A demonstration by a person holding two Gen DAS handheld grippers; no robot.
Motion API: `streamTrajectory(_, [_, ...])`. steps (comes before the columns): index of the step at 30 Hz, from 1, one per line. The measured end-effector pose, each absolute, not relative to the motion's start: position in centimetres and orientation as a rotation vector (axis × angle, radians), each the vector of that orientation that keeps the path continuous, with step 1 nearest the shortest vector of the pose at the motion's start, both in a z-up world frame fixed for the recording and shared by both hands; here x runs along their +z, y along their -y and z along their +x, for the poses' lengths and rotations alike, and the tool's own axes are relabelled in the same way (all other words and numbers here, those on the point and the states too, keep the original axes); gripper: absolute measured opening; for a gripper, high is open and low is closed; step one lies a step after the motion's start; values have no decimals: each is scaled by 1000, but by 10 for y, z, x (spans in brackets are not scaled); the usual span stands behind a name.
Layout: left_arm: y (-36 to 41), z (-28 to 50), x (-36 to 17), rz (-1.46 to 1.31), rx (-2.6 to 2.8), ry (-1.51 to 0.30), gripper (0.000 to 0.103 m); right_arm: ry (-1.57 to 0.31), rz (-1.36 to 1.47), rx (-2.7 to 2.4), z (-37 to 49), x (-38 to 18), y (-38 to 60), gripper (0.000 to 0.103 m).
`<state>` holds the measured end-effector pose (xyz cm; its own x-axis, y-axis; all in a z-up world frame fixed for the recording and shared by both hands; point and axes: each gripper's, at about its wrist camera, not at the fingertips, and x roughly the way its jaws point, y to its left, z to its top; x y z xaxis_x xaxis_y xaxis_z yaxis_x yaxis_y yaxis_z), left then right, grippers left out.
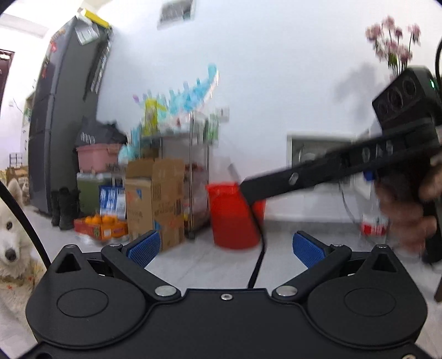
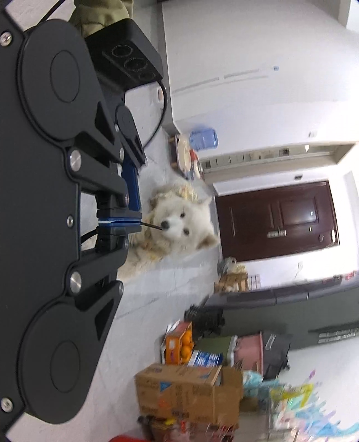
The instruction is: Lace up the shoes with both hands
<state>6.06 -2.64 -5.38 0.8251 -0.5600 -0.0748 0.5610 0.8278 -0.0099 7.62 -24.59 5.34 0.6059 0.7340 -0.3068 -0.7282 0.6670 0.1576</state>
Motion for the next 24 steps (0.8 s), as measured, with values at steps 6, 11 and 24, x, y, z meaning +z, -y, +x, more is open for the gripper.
streamTrajectory(6, [36, 59, -38, -23, -623, -63, 61, -349, 11, 862, 70, 61, 237, 2])
streamTrajectory(11, [41, 56, -32, -2, -612, -77, 33, -350, 6, 860, 70, 64, 237, 2])
streamTrajectory(24, [34, 60, -26, 45, -579, -130, 3, -353, -15, 864, 69, 65, 235, 2])
